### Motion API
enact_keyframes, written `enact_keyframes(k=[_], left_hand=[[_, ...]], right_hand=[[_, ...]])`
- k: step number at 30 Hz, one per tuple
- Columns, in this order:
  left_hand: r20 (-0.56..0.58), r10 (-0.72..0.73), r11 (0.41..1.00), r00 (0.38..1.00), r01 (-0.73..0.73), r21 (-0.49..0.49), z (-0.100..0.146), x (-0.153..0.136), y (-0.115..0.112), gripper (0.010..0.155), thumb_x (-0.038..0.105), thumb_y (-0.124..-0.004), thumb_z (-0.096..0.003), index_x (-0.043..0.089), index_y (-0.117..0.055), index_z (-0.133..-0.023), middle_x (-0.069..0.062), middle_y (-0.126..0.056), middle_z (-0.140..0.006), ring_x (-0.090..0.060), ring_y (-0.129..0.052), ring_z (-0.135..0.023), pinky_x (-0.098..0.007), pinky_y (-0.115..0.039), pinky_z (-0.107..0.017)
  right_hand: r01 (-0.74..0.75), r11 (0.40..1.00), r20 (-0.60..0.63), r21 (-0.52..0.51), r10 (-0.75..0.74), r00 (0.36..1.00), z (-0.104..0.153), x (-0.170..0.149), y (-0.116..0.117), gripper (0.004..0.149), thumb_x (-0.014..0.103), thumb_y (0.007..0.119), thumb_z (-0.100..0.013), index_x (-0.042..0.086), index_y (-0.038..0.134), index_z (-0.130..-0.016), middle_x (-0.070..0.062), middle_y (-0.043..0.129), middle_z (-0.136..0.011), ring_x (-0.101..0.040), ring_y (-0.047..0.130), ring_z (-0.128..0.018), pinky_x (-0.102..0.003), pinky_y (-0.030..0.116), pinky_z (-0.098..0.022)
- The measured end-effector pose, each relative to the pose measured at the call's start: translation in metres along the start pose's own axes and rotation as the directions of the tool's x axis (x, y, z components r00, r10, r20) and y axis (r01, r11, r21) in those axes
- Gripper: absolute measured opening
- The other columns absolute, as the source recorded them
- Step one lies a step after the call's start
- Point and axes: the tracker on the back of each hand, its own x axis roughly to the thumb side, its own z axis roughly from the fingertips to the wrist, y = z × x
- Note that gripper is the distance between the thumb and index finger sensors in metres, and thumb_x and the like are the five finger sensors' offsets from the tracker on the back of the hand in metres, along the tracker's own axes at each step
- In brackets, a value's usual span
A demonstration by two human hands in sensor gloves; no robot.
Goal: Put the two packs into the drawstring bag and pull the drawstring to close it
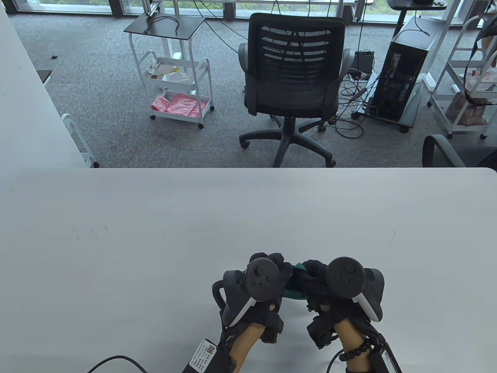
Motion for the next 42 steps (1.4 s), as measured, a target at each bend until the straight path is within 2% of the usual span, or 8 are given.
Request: enact_keyframes(k=[15, 19, 22, 27, 35, 38, 42], left_hand=[[-0.086, 0.058, 0.998, 0.995, -0.059, -0.007, -0.007, -0.014, -0.018, 0.049, 0.052, -0.076, -0.0498, 0.020, -0.087, -0.085, -0.012, -0.089, -0.084, -0.026, -0.112, -0.042, -0.044, -0.097, -0.035], [-0.089, 0.108, 0.994, 0.990, -0.111, -0.023, -0.007, -0.016, -0.021, 0.053, 0.055, -0.071, -0.0503, 0.020, -0.085, -0.087, -0.013, -0.088, -0.085, -0.025, -0.111, -0.045, -0.044, -0.097, -0.038], [-0.076, 0.151, 0.988, 0.986, -0.153, -0.019, -0.005, -0.018, -0.020, 0.056, 0.057, -0.064, -0.0511, 0.021, -0.083, -0.089, -0.012, -0.088, -0.087, -0.026, -0.112, -0.049, -0.044, -0.096, -0.041], [-0.041, 0.197, 0.980, 0.980, -0.198, -0.012, -0.003, -0.027, -0.019, 0.054, 0.056, -0.063, -0.0523, 0.021, -0.082, -0.090, -0.012, -0.088, -0.089, -0.024, -0.112, -0.053, -0.043, -0.096, -0.045], [-0.129, 0.195, 0.981, 0.972, -0.192, 0.038, 0.001, -0.056, -0.007, 0.055, 0.055, -0.064, -0.0529, 0.020, -0.080, -0.091, -0.010, -0.091, -0.085, -0.024, -0.110, -0.052, -0.044, -0.095, -0.044], [-0.195, 0.228, 0.971, 0.954, -0.237, -0.026, 0.000, -0.072, -0.011, 0.060, 0.057, -0.063, -0.0525, 0.018, -0.076, -0.095, -0.012, -0.090, -0.086, -0.026, -0.110, -0.054, -0.046, -0.094, -0.045], [-0.245, 0.366, 0.903, 0.898, -0.406, -0.138, -0.001, -0.086, -0.026, 0.067, 0.061, -0.061, -0.0517, 0.015, -0.071, -0.100, -0.013, -0.089, -0.088, -0.028, -0.109, -0.057, -0.047, -0.093, -0.047]], right_hand=[[0.107, 0.993, -0.002, 0.056, -0.107, 0.994, -0.001, -0.003, 0.012, 0.043, 0.034, 0.081, -0.050, 0.000, 0.090, -0.075, -0.009, 0.104, -0.044, -0.009, 0.105, -0.015, -0.028, 0.095, -0.012], [0.159, 0.986, -0.018, 0.049, -0.158, 0.987, -0.002, -0.006, 0.011, 0.042, 0.034, 0.081, -0.050, 0.001, 0.090, -0.075, -0.008, 0.104, -0.044, -0.009, 0.105, -0.015, -0.027, 0.095, -0.012], [0.216, 0.976, -0.044, 0.042, -0.214, 0.976, -0.002, -0.010, 0.010, 0.042, 0.034, 0.081, -0.050, 0.001, 0.090, -0.075, -0.008, 0.104, -0.043, -0.008, 0.105, -0.015, -0.027, 0.095, -0.012], [0.276, 0.960, -0.084, 0.052, -0.271, 0.959, -0.003, -0.015, 0.011, 0.042, 0.034, 0.081, -0.051, 0.000, 0.090, -0.075, -0.009, 0.104, -0.043, -0.008, 0.105, -0.015, -0.027, 0.095, -0.012], [0.368, 0.928, -0.105, 0.052, -0.361, 0.926, -0.005, -0.023, 0.007, 0.042, 0.034, 0.080, -0.051, 0.001, 0.090, -0.076, -0.008, 0.104, -0.044, -0.008, 0.105, -0.016, -0.027, 0.095, -0.012], [0.391, 0.919, -0.097, 0.055, -0.384, 0.918, -0.006, -0.024, 0.006, 0.042, 0.034, 0.080, -0.051, 0.001, 0.090, -0.076, -0.008, 0.104, -0.044, -0.008, 0.105, -0.016, -0.027, 0.095, -0.013], [0.400, 0.914, -0.083, 0.063, -0.395, 0.915, -0.008, -0.023, 0.007, 0.042, 0.034, 0.080, -0.051, 0.002, 0.090, -0.076, -0.008, 0.104, -0.044, -0.008, 0.105, -0.016, -0.027, 0.095, -0.013]])
